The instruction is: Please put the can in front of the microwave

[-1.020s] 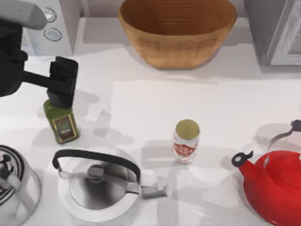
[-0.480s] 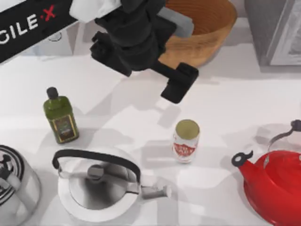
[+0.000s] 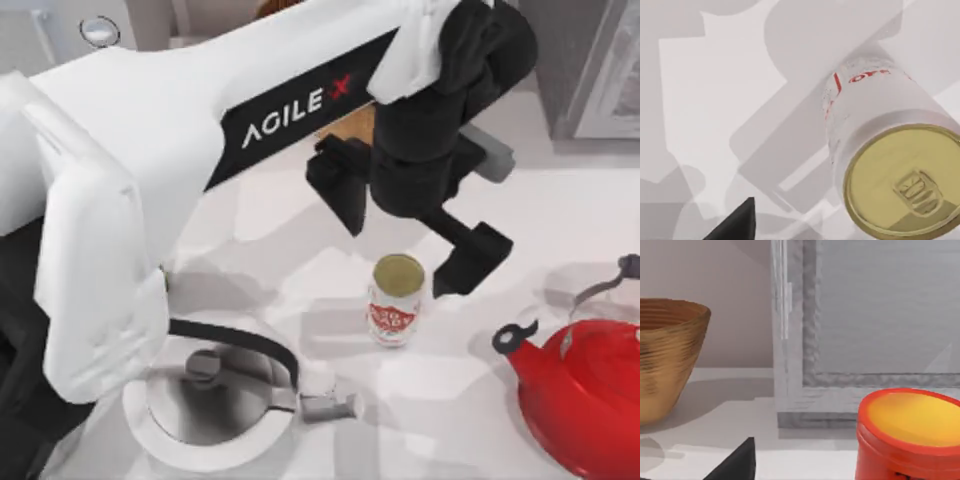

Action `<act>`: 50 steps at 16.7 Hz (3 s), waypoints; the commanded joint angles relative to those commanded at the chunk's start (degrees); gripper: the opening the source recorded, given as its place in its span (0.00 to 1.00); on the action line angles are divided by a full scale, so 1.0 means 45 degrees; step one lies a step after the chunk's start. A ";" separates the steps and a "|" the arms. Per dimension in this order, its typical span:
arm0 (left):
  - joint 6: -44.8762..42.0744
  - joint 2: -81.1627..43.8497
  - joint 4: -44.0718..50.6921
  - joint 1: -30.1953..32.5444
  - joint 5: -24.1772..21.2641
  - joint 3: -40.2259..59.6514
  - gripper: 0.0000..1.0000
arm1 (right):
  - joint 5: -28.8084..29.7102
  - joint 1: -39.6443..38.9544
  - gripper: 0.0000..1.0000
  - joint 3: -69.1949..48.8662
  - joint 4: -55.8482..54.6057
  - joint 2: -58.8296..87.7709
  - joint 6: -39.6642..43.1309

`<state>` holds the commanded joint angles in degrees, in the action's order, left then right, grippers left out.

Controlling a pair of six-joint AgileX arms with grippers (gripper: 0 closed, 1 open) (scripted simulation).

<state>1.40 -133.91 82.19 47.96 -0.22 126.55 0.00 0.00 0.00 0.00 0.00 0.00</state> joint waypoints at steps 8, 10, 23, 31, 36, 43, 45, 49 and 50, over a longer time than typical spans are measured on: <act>-0.0013 -0.0130 -0.0153 0.0005 -0.0002 -0.0113 1.00 | 0.0000 0.0000 1.00 0.0000 0.0000 0.0000 0.0000; -0.0034 -0.0126 -0.0787 0.0026 -0.0001 -0.0758 1.00 | 0.0000 0.0000 1.00 0.0000 0.0000 0.0000 0.0000; -0.0019 -0.0172 -0.2915 0.0031 -0.0002 -0.2835 0.77 | 0.0000 0.0000 1.00 0.0000 0.0000 0.0000 0.0000; -0.0019 -0.0172 -0.2915 0.0031 -0.0002 -0.2835 0.17 | 0.0000 0.0000 1.00 0.0000 0.0000 0.0000 0.0000; -0.0019 -0.0172 -0.2915 0.0031 -0.0002 -0.2835 0.00 | 0.0000 0.0000 1.00 0.0000 0.0000 0.0000 0.0000; -0.0023 -0.0171 -0.2865 0.0016 -0.0016 -0.2788 0.00 | 0.0000 0.0000 1.00 0.0000 0.0000 0.0000 0.0000; -0.0018 -0.0158 -0.2448 0.0026 -0.0015 -0.2361 0.00 | 0.0000 0.0000 1.00 0.0000 0.0000 0.0000 0.0000; -0.0032 -0.0093 -0.1131 0.0055 0.0001 -0.1182 0.00 | 0.0000 0.0000 1.00 0.0000 0.0000 0.0000 0.0000; -0.0023 -0.0046 -0.1006 0.0037 -0.0003 -0.1055 0.00 | 0.0000 0.0000 1.00 0.0000 0.0000 0.0000 0.0000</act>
<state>1.30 -134.12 77.66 48.13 -0.23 121.80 0.00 0.00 0.00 0.00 0.00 0.00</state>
